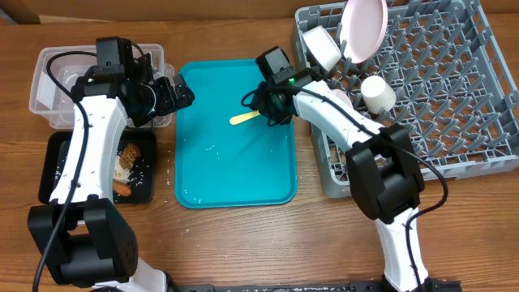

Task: Sort waste into correct bins and load items into the dishwasher
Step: 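Reach the right gripper to the yellow spoon and grasp its handle, then carry the yellow spoon right and drop it into the rack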

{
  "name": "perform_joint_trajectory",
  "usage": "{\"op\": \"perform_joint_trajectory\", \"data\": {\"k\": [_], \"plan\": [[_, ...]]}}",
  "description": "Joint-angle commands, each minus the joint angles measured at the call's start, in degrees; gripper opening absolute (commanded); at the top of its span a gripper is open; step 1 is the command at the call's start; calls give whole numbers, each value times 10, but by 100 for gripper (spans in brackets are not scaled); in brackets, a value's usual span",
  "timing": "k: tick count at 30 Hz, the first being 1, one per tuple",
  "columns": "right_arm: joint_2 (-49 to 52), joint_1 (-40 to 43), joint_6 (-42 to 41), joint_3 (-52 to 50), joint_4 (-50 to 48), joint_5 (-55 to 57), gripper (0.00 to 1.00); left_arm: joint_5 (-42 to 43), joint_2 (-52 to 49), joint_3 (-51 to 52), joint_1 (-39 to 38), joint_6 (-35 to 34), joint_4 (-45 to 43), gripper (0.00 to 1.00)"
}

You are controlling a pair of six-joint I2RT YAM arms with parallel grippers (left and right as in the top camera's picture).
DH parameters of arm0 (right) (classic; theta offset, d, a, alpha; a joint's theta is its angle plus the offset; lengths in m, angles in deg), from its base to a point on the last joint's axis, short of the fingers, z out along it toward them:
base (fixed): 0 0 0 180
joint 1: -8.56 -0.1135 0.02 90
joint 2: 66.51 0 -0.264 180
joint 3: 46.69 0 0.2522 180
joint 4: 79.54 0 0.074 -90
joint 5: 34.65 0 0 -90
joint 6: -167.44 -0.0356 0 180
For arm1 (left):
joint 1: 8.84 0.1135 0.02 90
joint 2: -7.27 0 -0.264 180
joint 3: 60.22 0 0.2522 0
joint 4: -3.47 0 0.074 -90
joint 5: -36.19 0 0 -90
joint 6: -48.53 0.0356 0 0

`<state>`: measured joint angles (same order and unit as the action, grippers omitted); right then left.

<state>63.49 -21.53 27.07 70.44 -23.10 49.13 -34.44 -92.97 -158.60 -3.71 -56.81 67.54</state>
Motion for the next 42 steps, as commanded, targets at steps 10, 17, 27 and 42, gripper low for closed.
{"op": "perform_joint_trajectory", "data": {"k": [10, 17, 27, 42], "plan": [[60, 2, -37, -2, -52, -1, 45, -3, 11, 3, -1, -3, 0, 100], [86, 2, -37, -2, -53, 19, 30, -4, 11, 3, 1, -3, 0, 100], [121, 2, -26, -2, -60, 31, 4, -5, 11, 3, 1, -3, 0, 100], [-19, 37, 261, 201, 221, -59, 4, -5, 11, 3, 1, -3, 0, 100]]}}
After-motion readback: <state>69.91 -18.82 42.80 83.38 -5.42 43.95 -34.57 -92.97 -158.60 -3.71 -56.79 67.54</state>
